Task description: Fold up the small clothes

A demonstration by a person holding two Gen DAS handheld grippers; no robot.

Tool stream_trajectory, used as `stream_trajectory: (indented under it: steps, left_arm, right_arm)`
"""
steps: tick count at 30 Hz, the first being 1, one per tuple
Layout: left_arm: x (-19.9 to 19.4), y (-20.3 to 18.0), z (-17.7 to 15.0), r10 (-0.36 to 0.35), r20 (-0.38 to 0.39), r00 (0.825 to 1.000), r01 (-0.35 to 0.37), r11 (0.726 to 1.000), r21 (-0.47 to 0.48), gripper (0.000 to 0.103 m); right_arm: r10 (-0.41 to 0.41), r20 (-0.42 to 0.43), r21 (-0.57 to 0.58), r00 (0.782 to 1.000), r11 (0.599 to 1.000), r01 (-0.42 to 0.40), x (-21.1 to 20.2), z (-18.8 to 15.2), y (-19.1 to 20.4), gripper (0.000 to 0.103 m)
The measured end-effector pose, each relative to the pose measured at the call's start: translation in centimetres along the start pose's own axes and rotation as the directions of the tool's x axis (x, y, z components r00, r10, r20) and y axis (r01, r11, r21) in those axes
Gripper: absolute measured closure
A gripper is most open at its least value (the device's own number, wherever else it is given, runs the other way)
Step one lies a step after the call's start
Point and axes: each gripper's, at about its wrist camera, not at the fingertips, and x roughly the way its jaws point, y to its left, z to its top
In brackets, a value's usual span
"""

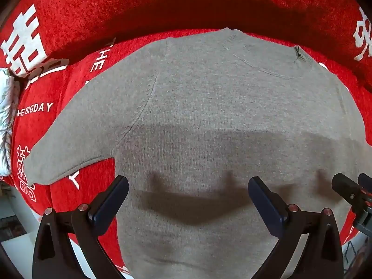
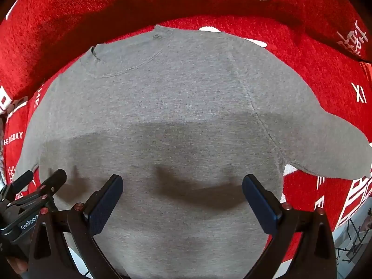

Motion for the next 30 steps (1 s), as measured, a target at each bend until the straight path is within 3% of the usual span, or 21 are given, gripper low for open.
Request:
stream_trajectory:
  steps: [30]
  left_arm:
    - [0.1, 0.1, 0.1, -0.006, -0.011, 1.000, 0.006, 1.000, -0.023, 0.000]
  right_arm:
    - [0.006, -0.003, 0.012, 1.000, 1.000, -0.006, -0.3, 0.0, -0.4, 0.001]
